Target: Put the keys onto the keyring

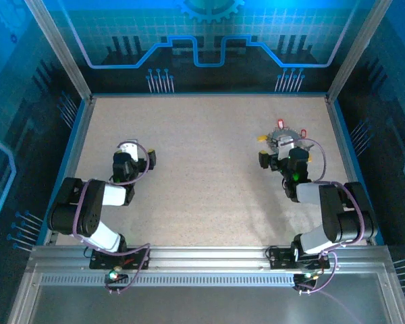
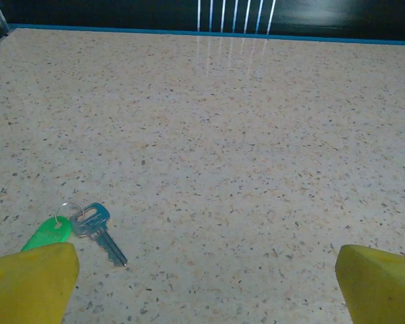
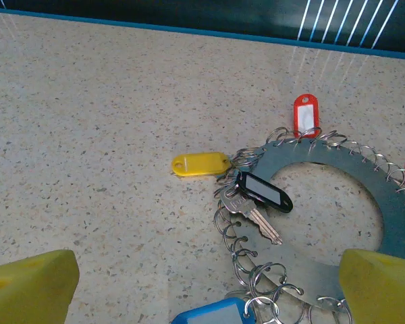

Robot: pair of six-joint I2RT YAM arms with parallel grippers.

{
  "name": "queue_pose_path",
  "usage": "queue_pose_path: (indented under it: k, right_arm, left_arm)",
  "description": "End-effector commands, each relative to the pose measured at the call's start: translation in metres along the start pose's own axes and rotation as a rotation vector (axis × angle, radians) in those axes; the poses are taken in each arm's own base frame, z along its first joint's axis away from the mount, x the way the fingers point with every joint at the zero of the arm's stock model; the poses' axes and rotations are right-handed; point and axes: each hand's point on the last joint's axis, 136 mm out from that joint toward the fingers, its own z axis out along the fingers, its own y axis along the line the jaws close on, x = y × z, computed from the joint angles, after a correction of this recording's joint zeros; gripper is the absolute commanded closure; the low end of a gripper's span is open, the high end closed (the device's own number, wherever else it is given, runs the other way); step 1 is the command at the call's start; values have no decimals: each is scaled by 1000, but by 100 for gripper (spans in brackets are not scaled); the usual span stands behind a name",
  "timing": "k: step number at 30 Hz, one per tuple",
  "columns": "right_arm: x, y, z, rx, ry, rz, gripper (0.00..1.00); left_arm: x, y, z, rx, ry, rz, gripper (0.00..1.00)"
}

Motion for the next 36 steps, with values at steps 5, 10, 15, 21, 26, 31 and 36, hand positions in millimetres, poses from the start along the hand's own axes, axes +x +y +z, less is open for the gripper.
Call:
queue_pose_path:
  k: [5, 10, 15, 21, 26, 31, 36]
  right_arm:
    - [-2, -4, 2, 16, -2, 1, 0]
    - [-2, -5, 2, 16, -2, 1, 0]
    - [-2, -5, 2, 17, -2, 1, 0]
    - [-2, -5, 2, 17, -3, 1, 0]
    - [-2, -4, 2, 16, -2, 1, 0]
    - [-3, -9, 2, 38, 0, 9, 0]
    - [-21, -15, -15, 152, 25, -5, 0]
  left_arm:
    - [-10, -3, 2, 27, -22, 2, 1]
    - [-11, -3, 2, 27, -23, 2, 1]
    - [-10, -3, 2, 27, -23, 2, 1]
    - [-10, -3, 2, 27, -22, 0, 1]
    - [-11, -4, 2, 29, -24, 1, 1]
    - [-40, -30, -23, 10, -60, 146, 1]
    - [-72, -58, -66, 61, -29, 54, 1]
